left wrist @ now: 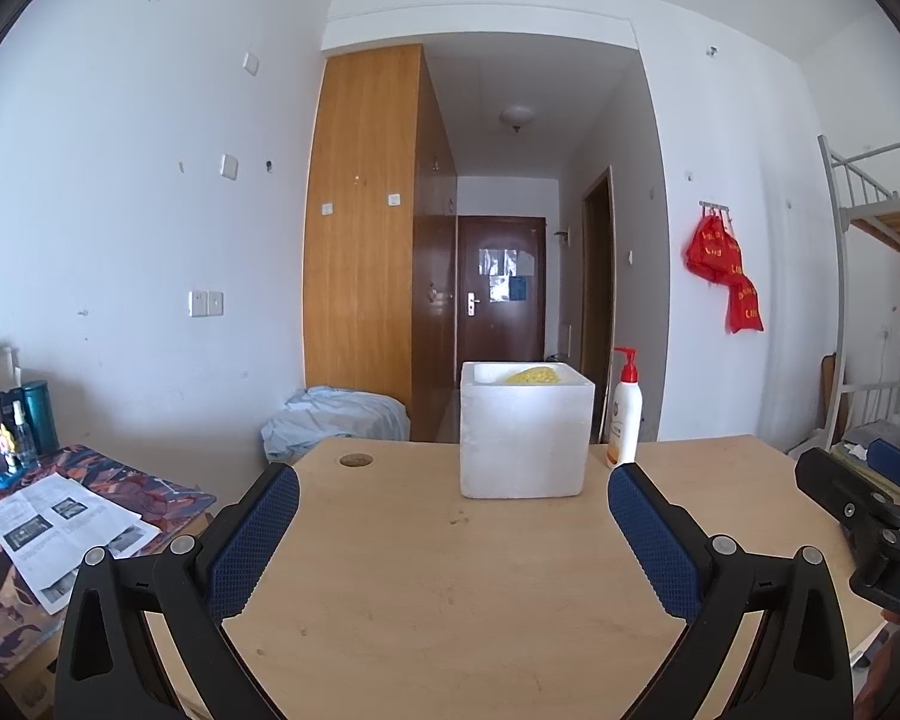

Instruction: Organize soft objects

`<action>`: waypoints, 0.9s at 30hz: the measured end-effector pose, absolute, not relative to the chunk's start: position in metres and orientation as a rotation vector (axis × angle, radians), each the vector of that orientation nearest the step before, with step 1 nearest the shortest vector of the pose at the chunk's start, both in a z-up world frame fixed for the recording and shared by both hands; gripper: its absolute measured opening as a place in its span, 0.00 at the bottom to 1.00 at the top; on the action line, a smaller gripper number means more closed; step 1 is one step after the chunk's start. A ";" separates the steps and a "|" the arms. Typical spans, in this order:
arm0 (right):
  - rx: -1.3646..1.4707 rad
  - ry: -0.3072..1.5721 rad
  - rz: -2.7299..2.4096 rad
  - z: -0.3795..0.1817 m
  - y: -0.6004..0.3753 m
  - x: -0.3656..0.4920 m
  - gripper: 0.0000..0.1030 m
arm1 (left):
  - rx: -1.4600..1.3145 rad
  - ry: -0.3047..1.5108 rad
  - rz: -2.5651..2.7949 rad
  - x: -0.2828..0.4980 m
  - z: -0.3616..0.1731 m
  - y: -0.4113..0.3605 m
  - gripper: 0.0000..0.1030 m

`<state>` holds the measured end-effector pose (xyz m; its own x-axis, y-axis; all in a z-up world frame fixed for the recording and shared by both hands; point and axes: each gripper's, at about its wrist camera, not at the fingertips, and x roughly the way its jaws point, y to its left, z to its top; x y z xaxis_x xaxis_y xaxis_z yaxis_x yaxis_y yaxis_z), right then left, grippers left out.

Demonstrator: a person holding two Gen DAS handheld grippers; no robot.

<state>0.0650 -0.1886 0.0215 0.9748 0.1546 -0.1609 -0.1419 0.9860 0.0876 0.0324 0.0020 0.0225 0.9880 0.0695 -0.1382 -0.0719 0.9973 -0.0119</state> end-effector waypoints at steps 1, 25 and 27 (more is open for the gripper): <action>0.075 0.167 0.150 0.022 -0.189 0.065 1.00 | -0.018 0.138 0.072 0.032 0.022 0.002 1.00; 0.067 0.175 0.157 0.024 -0.190 0.066 1.00 | -0.022 0.132 0.069 0.030 0.024 0.003 1.00; 0.066 0.180 0.158 0.024 -0.190 0.067 1.00 | -0.016 0.129 0.079 0.029 0.023 0.001 1.00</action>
<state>0.0667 -0.1897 0.0238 0.9714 0.1623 -0.1732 -0.1504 0.9854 0.0799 0.0288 0.0012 0.0228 0.9886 0.0775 -0.1291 -0.0795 0.9968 -0.0108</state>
